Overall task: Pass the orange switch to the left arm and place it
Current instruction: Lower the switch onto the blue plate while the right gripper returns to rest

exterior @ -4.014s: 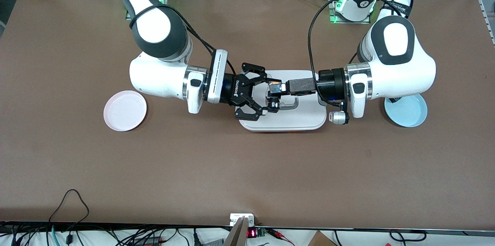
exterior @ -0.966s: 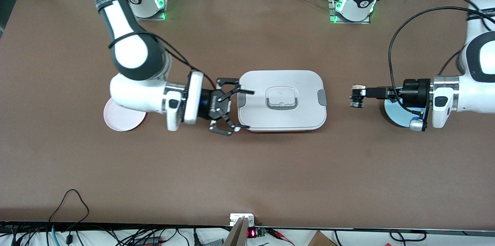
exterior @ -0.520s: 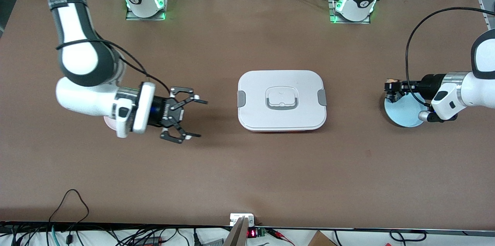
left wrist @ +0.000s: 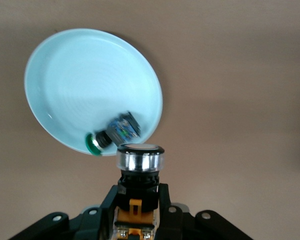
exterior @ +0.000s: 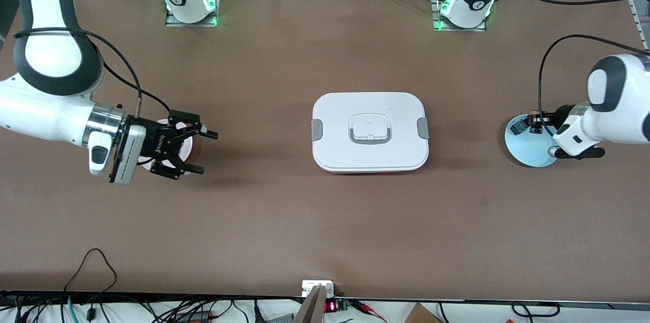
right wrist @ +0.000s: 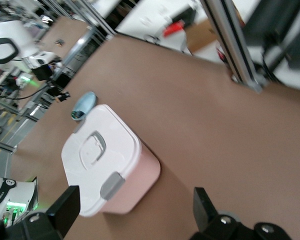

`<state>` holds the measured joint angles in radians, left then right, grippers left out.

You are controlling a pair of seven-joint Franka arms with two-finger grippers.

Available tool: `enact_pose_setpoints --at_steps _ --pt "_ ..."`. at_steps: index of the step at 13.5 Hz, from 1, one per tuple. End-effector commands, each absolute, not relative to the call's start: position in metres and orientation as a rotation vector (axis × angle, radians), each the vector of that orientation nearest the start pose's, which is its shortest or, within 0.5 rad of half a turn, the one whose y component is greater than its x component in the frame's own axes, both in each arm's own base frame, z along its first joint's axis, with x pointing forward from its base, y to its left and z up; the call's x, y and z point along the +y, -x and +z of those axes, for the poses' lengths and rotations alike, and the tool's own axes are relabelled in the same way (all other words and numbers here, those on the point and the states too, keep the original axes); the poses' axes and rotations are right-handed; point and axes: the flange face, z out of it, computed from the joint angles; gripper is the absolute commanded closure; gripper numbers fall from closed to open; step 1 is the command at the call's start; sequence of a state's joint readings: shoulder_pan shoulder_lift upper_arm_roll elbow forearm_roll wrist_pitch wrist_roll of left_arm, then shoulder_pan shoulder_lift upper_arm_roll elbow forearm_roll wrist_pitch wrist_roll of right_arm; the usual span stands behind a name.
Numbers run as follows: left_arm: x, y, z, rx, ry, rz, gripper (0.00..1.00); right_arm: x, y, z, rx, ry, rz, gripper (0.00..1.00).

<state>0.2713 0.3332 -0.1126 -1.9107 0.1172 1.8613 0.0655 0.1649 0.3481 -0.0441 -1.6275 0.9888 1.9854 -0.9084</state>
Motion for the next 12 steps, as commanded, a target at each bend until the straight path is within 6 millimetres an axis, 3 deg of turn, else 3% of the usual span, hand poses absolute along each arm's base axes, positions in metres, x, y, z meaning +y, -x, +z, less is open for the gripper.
enact_pose_setpoints --at_steps 1,6,9,12 --pt "0.108 -0.545 0.281 0.047 3.002 0.499 1.00 0.130 -0.643 0.457 -0.401 2.363 -0.202 0.00" --pt "0.129 -0.538 0.243 0.140 2.952 0.344 1.00 0.107 -0.617 0.468 0.052 2.685 0.210 0.00" --pt "0.134 -0.541 0.227 0.162 2.953 0.296 1.00 0.088 -0.595 0.484 -0.006 2.980 0.327 0.00" --pt "0.141 -0.540 0.207 0.148 2.969 0.306 1.00 0.062 -0.584 0.513 -0.066 3.188 0.289 0.00"
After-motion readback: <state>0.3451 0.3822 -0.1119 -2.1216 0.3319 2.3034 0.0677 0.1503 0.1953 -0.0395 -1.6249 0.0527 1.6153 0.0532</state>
